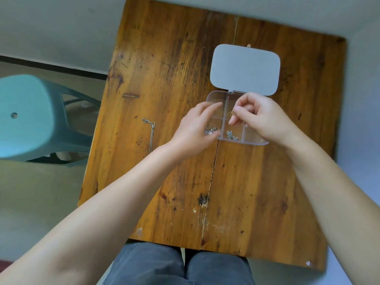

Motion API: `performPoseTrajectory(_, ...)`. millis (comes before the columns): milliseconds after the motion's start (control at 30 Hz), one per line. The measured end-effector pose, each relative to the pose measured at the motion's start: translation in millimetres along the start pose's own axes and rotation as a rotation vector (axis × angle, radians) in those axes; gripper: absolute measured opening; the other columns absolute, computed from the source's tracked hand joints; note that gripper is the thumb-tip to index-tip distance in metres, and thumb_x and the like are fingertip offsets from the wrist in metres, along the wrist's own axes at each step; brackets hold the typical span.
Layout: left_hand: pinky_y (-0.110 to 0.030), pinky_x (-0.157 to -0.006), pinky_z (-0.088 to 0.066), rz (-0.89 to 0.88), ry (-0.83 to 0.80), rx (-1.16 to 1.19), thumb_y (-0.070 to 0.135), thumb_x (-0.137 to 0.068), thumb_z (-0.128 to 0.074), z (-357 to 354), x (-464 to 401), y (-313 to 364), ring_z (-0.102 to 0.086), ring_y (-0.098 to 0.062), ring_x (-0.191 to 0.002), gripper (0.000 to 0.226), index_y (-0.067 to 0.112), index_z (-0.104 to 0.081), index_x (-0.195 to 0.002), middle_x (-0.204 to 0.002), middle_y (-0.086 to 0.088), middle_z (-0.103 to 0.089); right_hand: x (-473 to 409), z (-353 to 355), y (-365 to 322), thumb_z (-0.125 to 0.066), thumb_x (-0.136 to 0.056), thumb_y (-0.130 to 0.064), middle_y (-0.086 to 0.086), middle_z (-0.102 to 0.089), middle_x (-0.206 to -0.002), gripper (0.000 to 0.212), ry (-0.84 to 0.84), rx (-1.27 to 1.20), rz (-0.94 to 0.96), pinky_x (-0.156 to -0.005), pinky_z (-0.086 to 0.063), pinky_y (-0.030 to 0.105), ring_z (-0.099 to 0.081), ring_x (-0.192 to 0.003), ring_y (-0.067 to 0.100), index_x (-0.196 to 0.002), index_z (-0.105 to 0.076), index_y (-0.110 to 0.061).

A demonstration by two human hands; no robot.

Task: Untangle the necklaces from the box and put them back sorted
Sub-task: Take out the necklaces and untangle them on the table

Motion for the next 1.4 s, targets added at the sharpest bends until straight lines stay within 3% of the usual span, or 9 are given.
performPoseTrajectory(67, -0.026, -0.105, -0.030, -0.037, -0.130, 0.266, 0.024, -0.089, -0.061, 2, 0, 24, -0.031, -0.007, -0.135, 0.036, 0.021, -0.054, -0.124, -0.144, 0.001, -0.042, 16, -8, -13, -0.051, -0.096, -0.019, -0.001, -0.077, -0.082, 0.007, -0.030, -0.269, 0.011, -0.060, -0.052, 0.016, -0.071, -0.074, 0.013, -0.091, -0.056, -0.017)
performPoseTrajectory(167, -0.013, -0.073, -0.042, 0.038, -0.314, 0.441, 0.034, -0.092, -0.055, 15, 8, 23, -0.059, 0.010, -0.074, 0.024, 0.021, -0.066, -0.075, -0.075, 0.017, -0.069, 32, -9, -6, -0.049, -0.096, -0.016, 0.003, -0.076, -0.077, 0.009, 0.117, -0.593, -0.048, -0.049, -0.049, 0.016, -0.067, -0.063, 0.011, -0.090, -0.057, -0.015)
performPoseTrajectory(333, -0.041, -0.093, -0.050, 0.219, -0.389, 0.509, 0.038, -0.094, -0.050, 53, 10, -47, -0.049, -0.011, -0.051, 0.043, 0.017, -0.046, -0.056, -0.050, 0.005, -0.046, 70, -86, 56, -0.052, -0.095, -0.014, -0.004, -0.065, -0.063, 0.015, 0.224, -0.780, -0.417, -0.039, -0.038, 0.015, -0.053, -0.050, 0.006, -0.081, -0.058, -0.016)
performPoseTrajectory(567, -0.029, -0.055, -0.037, 0.043, -0.492, -0.446, 0.045, -0.089, -0.056, 24, -8, -91, -0.049, -0.024, -0.063, 0.045, 0.017, -0.045, -0.055, -0.056, 0.001, -0.046, 121, -234, 99, -0.055, -0.094, -0.022, 0.002, -0.063, -0.074, 0.013, 0.286, -0.852, -0.907, -0.045, -0.046, 0.019, -0.058, -0.057, 0.008, -0.092, -0.063, -0.013)
performPoseTrajectory(733, -0.038, -0.076, -0.038, -0.312, -0.395, -0.724, 0.042, -0.090, -0.053, -8, 0, -75, -0.053, -0.027, -0.089, 0.032, 0.015, -0.054, -0.073, -0.083, -0.003, -0.053, 118, -236, 97, -0.050, -0.095, -0.035, -0.005, -0.068, -0.072, 0.018, 0.311, -0.300, -0.781, -0.051, -0.045, 0.018, -0.061, -0.054, 0.006, -0.087, -0.058, -0.021)
performPoseTrajectory(933, -0.044, -0.080, -0.041, -0.371, -0.190, -0.644, 0.030, -0.091, -0.055, -4, 1, -63, -0.052, -0.033, -0.097, 0.025, 0.007, -0.057, -0.101, -0.103, -0.014, -0.057, 106, -204, 94, -0.043, -0.095, -0.045, -0.005, -0.068, -0.070, 0.032, 0.099, 0.045, -0.657, -0.058, -0.054, 0.028, -0.062, -0.057, 0.010, -0.081, -0.059, -0.022)
performPoseTrajectory(1167, -0.040, -0.071, -0.044, -0.396, -0.043, -0.470, 0.027, -0.091, -0.056, -14, 8, -4, -0.056, -0.031, -0.085, 0.033, 0.008, -0.054, -0.119, -0.093, -0.013, -0.062, 57, 19, 71, -0.041, -0.095, -0.012, 0.007, -0.071, -0.102, 0.025, 0.538, 0.280, -0.288, -0.073, -0.054, 0.037, -0.066, -0.082, 0.028, -0.106, -0.064, -0.015)
performPoseTrajectory(1267, -0.039, -0.070, -0.042, -0.299, -0.022, -0.458, 0.026, -0.093, -0.055, -22, 8, -4, -0.056, -0.031, -0.087, 0.024, 0.007, -0.065, -0.104, -0.093, -0.012, -0.062, 10, 52, 84, -0.037, -0.090, -0.001, 0.011, -0.059, -0.128, 0.046, 0.275, 0.666, -0.329, -0.084, -0.052, 0.041, -0.058, -0.109, 0.034, -0.130, -0.052, -0.017)
performPoseTrajectory(1400, -0.037, -0.063, -0.041, -0.204, 0.055, -0.432, 0.024, -0.089, -0.061, -17, 3, -4, -0.056, -0.032, -0.079, 0.021, 0.005, -0.071, -0.088, -0.081, -0.012, -0.063, -24, 36, 102, -0.040, -0.085, -0.002, 0.014, -0.058, -0.123, 0.048, -0.109, 1.031, -0.309, -0.067, -0.044, 0.034, -0.057, -0.102, 0.036, -0.129, -0.052, -0.017)
Point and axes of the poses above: each hand's wrist, its own x-axis away from the middle knuckle, its own z-axis out of the back of the hand, y = z × x, the point moved 10 cm from there along -x, towards the middle knuckle
